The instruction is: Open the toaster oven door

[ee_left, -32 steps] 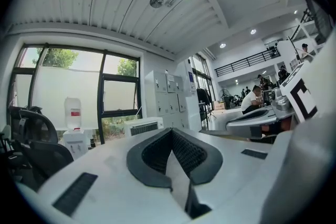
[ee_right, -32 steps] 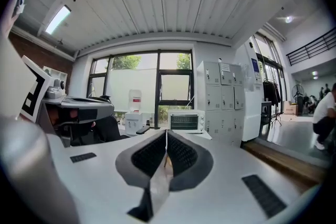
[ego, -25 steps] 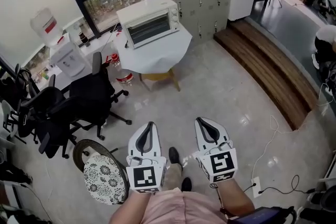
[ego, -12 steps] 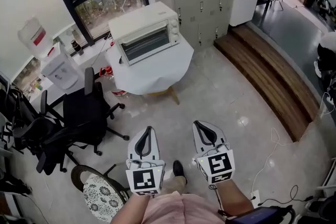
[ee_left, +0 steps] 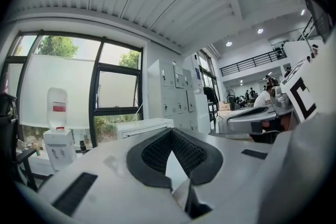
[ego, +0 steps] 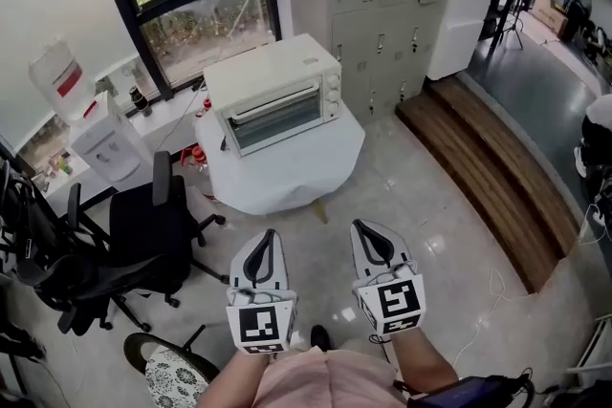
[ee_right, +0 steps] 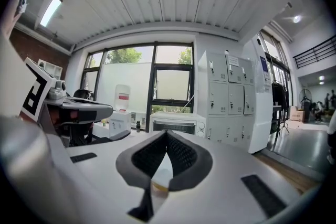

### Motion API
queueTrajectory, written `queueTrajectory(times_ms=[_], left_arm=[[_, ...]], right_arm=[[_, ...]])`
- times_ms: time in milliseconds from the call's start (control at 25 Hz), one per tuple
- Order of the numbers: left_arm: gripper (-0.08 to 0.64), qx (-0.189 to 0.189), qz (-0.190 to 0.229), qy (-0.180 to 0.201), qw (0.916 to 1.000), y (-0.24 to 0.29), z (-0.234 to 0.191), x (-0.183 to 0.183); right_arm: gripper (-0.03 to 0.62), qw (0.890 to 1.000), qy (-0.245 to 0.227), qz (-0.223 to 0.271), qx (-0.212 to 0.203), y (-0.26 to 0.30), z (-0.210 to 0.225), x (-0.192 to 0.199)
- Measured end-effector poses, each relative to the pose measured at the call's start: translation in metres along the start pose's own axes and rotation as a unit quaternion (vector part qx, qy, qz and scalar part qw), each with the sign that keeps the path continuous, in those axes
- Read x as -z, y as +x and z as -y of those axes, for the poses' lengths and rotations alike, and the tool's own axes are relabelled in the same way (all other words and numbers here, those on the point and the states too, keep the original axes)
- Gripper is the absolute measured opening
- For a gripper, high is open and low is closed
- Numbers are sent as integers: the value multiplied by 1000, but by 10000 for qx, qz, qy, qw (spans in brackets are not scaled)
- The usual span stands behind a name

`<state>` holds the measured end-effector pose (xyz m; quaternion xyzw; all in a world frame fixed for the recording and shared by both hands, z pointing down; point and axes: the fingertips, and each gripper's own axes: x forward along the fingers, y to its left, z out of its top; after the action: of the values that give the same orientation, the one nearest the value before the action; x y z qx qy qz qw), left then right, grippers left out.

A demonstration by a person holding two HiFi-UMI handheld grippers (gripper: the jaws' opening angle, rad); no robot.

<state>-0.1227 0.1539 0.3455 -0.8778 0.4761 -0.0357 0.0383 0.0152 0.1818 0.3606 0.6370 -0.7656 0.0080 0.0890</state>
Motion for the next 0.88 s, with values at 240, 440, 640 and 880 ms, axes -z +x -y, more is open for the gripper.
queueTrajectory(times_ms=[240, 440, 640, 880], left_arm=[[12, -6, -101, -77, 9999, 35, -9, 7], [13, 9, -77, -69, 9999, 66, -4, 13], [12, -153, -267, -91, 9995, 113, -7, 27], [12, -330, -479, -81, 9983, 193, -8, 32]], right_arm=[[3, 9999, -118, 49, -1, 31, 17, -9], [3, 9999, -100, 25, -98, 58, 34, -2], [3, 9993, 24, -82, -364, 106, 60, 12], [2, 9978, 157, -190, -614, 174, 115, 16]])
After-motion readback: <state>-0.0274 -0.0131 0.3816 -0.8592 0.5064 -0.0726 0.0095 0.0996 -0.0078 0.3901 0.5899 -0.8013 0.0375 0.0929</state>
